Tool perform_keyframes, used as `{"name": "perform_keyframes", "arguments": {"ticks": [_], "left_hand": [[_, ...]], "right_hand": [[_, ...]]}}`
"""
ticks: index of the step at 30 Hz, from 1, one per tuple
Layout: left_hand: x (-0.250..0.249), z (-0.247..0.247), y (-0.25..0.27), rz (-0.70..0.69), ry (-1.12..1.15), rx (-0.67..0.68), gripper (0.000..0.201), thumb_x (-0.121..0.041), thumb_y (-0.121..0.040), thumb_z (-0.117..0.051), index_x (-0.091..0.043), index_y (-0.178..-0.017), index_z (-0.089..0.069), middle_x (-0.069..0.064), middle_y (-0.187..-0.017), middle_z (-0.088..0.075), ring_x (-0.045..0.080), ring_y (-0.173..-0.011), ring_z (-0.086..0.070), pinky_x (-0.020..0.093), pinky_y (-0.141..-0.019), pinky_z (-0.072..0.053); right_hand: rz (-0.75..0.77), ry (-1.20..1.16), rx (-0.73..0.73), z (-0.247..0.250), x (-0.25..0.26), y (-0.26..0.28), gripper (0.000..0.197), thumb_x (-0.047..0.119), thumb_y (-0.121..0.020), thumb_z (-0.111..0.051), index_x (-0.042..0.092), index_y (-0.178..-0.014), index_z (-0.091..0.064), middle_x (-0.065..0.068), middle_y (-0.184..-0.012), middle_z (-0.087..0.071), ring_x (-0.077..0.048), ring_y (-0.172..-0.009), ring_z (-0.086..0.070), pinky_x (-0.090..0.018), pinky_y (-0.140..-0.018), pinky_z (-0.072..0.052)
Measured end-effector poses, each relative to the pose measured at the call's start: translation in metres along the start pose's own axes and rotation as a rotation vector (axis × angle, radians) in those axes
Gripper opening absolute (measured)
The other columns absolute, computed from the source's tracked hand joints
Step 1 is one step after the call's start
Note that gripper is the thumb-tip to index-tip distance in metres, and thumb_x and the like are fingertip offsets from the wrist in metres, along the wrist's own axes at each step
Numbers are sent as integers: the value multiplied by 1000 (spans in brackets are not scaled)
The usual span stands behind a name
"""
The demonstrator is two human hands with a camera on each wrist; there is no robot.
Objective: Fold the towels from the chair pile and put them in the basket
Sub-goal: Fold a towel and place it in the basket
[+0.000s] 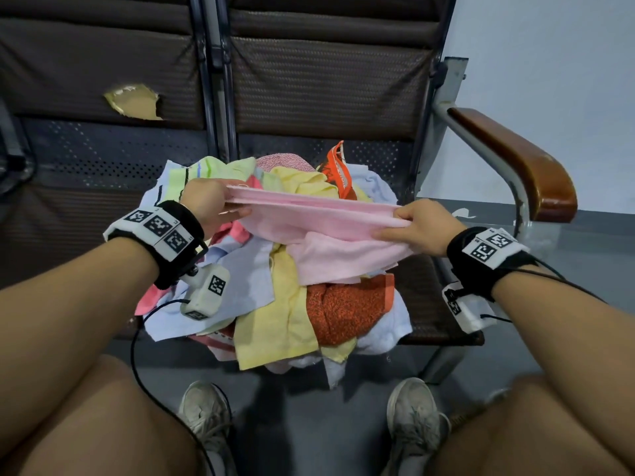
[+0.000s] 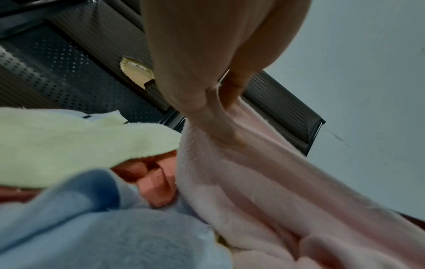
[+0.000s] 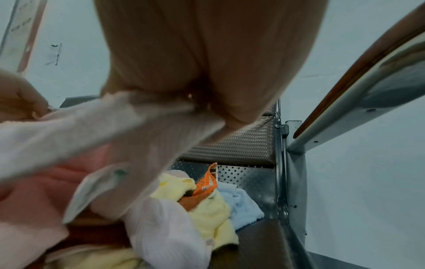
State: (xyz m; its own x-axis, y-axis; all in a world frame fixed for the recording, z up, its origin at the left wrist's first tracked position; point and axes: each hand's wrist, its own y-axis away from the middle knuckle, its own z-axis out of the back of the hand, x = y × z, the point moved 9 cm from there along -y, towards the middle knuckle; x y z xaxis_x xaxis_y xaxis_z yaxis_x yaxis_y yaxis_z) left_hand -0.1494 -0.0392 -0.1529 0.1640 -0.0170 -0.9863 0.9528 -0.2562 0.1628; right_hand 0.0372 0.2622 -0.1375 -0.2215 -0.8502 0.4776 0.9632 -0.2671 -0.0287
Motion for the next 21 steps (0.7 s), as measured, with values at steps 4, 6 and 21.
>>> {"name": "perform_keyframes", "arguments": {"ticks": [4, 6, 21], "left_hand": [[2, -5, -2, 10, -195, 108, 52, 20, -80, -55, -2, -128, -58, 22, -127, -54, 33, -96, -63, 40, -75, -62], [-3, 1, -2, -88, -424, 88, 51, 15, -75, -68, -8, -121, -61, 20, -118, -61, 34, -89, -67, 52, -82, -60], [-133, -26, 40, -397, -229, 91, 29, -36, -80, -62, -18, -98, -75, 2, -100, -74, 21, -98, -67, 35, -86, -50]], "right_hand": [[34, -11, -12, 9, 9, 1, 67, 67, -74, -72, 1, -68, -62, -9, -57, -47, -22, -53, -45, -33, -55, -35], [69, 18, -48, 18, 11, 3, 40, 48, -84, -74, 12, -70, -64, -4, -62, -58, -26, -62, -53, -30, -58, -40], [-41, 51, -341, 126, 57, 7, 23, -2, -77, -41, 12, -61, -51, -5, -64, -56, -32, -74, -56, -33, -65, -41]]}}
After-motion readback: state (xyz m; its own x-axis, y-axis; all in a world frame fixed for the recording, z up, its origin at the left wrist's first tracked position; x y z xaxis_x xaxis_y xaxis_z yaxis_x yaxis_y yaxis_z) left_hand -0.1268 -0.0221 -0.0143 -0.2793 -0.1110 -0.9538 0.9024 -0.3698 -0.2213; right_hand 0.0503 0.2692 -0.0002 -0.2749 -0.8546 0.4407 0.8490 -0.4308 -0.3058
